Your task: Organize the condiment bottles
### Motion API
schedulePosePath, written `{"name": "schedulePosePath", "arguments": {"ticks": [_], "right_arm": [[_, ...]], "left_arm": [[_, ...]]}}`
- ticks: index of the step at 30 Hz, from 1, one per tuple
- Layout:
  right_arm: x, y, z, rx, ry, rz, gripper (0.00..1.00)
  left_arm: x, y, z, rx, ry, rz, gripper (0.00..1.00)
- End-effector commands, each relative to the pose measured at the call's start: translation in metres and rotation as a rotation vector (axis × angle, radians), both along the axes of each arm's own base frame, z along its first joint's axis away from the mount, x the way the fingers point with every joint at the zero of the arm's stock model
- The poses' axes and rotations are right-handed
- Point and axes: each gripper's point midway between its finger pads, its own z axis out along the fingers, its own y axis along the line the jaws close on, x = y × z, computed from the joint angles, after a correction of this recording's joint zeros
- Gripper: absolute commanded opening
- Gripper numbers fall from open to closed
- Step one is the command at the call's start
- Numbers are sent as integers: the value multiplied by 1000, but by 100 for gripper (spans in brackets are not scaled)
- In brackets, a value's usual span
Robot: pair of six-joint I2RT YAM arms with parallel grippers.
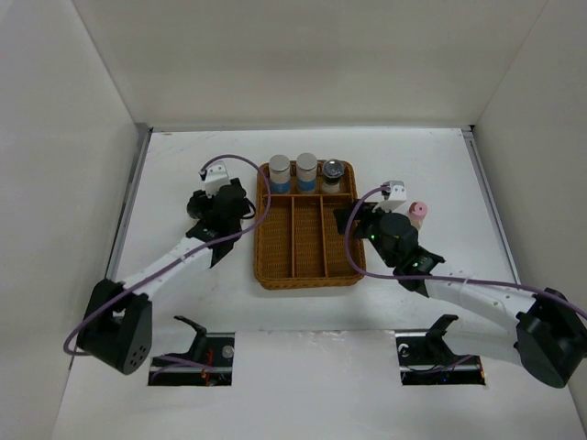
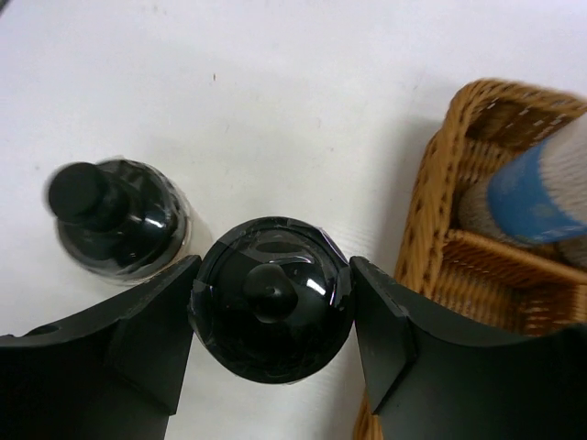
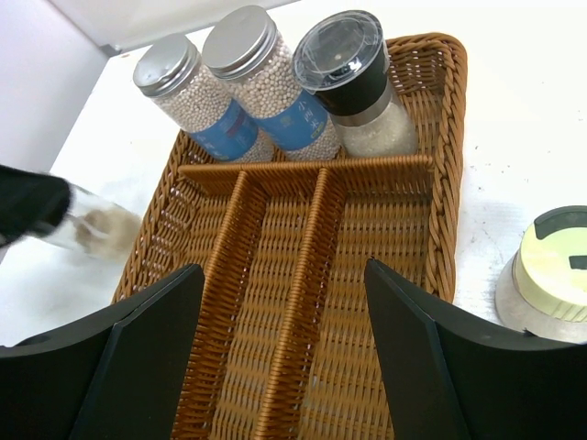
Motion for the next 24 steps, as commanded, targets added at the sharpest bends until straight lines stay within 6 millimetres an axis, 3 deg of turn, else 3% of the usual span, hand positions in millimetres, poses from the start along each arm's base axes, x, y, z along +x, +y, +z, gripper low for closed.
{"name": "schedulePosePath", "arguments": {"ticks": [1, 6, 10, 15, 24], "right_arm": [[1, 4, 12, 45, -30, 16, 77], [2, 5, 8, 46, -21, 15, 77], [2, 4, 12, 44, -38, 7, 77], [3, 3, 9, 40, -29, 4, 77], [3, 1, 11, 43, -37, -2, 77]], "left_arm": [[2, -12, 90, -100, -229, -17, 37], [-4, -44, 127, -159, -296, -102, 35], [-4, -90, 131, -185, -295, -199, 35], [9, -127, 115, -181, -263, -264, 35], [32, -142, 66, -142, -177, -266, 36]]}}
